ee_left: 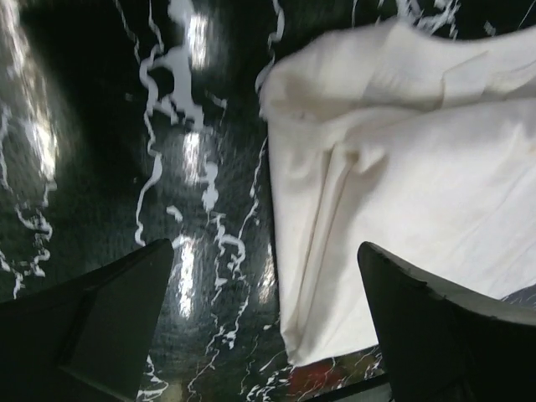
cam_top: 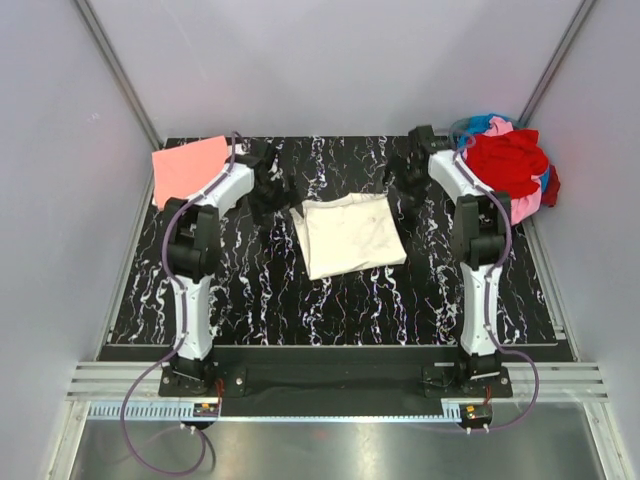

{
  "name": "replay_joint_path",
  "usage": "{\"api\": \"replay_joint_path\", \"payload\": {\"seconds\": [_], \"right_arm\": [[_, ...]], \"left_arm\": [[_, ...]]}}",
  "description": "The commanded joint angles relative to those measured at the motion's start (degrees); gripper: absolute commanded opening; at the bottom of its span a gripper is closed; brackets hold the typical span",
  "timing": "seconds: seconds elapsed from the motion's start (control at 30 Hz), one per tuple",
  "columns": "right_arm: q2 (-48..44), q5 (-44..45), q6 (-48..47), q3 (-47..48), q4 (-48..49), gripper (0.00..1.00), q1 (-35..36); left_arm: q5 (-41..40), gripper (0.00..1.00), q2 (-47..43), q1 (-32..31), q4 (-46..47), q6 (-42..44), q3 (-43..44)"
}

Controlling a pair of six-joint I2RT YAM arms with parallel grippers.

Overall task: Fold and stack the t-shirts
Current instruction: Fold the tshirt

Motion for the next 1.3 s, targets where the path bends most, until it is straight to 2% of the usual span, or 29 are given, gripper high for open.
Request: {"api": "replay_joint_path", "payload": {"seconds": [0.0, 0.03, 0.17, 0.23, 0.37, 0.5, 0.63, 0.77, 0.87, 1.03, 1.07, 1.1, 1.2, 1.23, 1.27], "right_arm": [[-18.8, -3.4, 0.0, -16.9, 12.6, 1.00, 1.0], [-20.2, -4.2, 0.2, -19.1, 14.7, 1.00, 0.9], [-23.8, -6.4, 0.5, -25.9, 16.3, 1.00, 0.9], [-27.3, -6.5, 0.7, -32.8, 20.3, 1.00, 0.9], [-32.5, -5.9, 0.9, -43.8, 23.5, 1.00, 0.9], [-41.3, -10.8, 2.7, -54.8, 31.6, 1.00, 1.0], [-48.2, -12.2, 1.5, -65.3, 34.9, 1.00, 1.2], [-53.6, -12.8, 1.0, -71.1, 36.8, 1.00, 1.1], [-56.2, -15.0, 3.1, -76.5, 41.9, 1.00, 1.1], [-58.2, -15.9, 5.2, -83.5, 49.8, 1.00, 1.1], [-58.1, -15.7, 5.1, -84.1, 50.2, 1.00, 1.1], [-58.0, -15.8, 5.2, -84.9, 51.9, 1.00, 1.1], [-58.2, -15.9, 6.0, -86.7, 53.9, 1.00, 1.1], [-58.1, -15.8, 6.0, -86.8, 54.0, 1.00, 1.1], [-57.4, -15.8, 6.0, -86.8, 54.0, 1.00, 1.0]], "left_arm": [[2.2, 0.99, -12.3, -0.8, 6.3, 0.3, -5.8], [2.2, 0.99, -13.8, -0.9, 8.0, -0.1, -10.2], [0.8, 0.99, -18.5, -1.2, 13.4, -0.1, -16.7], [0.9, 0.97, -18.4, -1.2, 15.1, 0.3, -18.9], [1.7, 0.96, -15.7, -1.4, 18.1, 0.9, -20.5], [3.6, 0.96, -13.5, -1.4, 24.4, 0.4, -21.7], [4.5, 0.95, -10.0, -1.5, 26.9, 1.5, -20.4], [4.7, 0.95, -7.3, -1.7, 27.7, 1.3, -19.5], [4.2, 0.95, -5.9, -3.0, 29.4, 0.9, -20.0], [2.7, 0.87, -3.2, -6.2, 30.8, -0.3, -19.9], [2.5, 0.82, -2.8, -6.4, 31.0, -0.4, -19.9], [2.7, 0.67, -2.3, -6.6, 31.4, -0.9, -19.9], [2.4, 0.31, -1.6, -6.9, 31.9, -1.5, -19.6], [2.3, 0.08, -1.6, -6.8, 31.3, -1.4, -19.3], [2.4, 0.00, -1.8, -6.9, 30.3, -1.4, -18.0]]}}
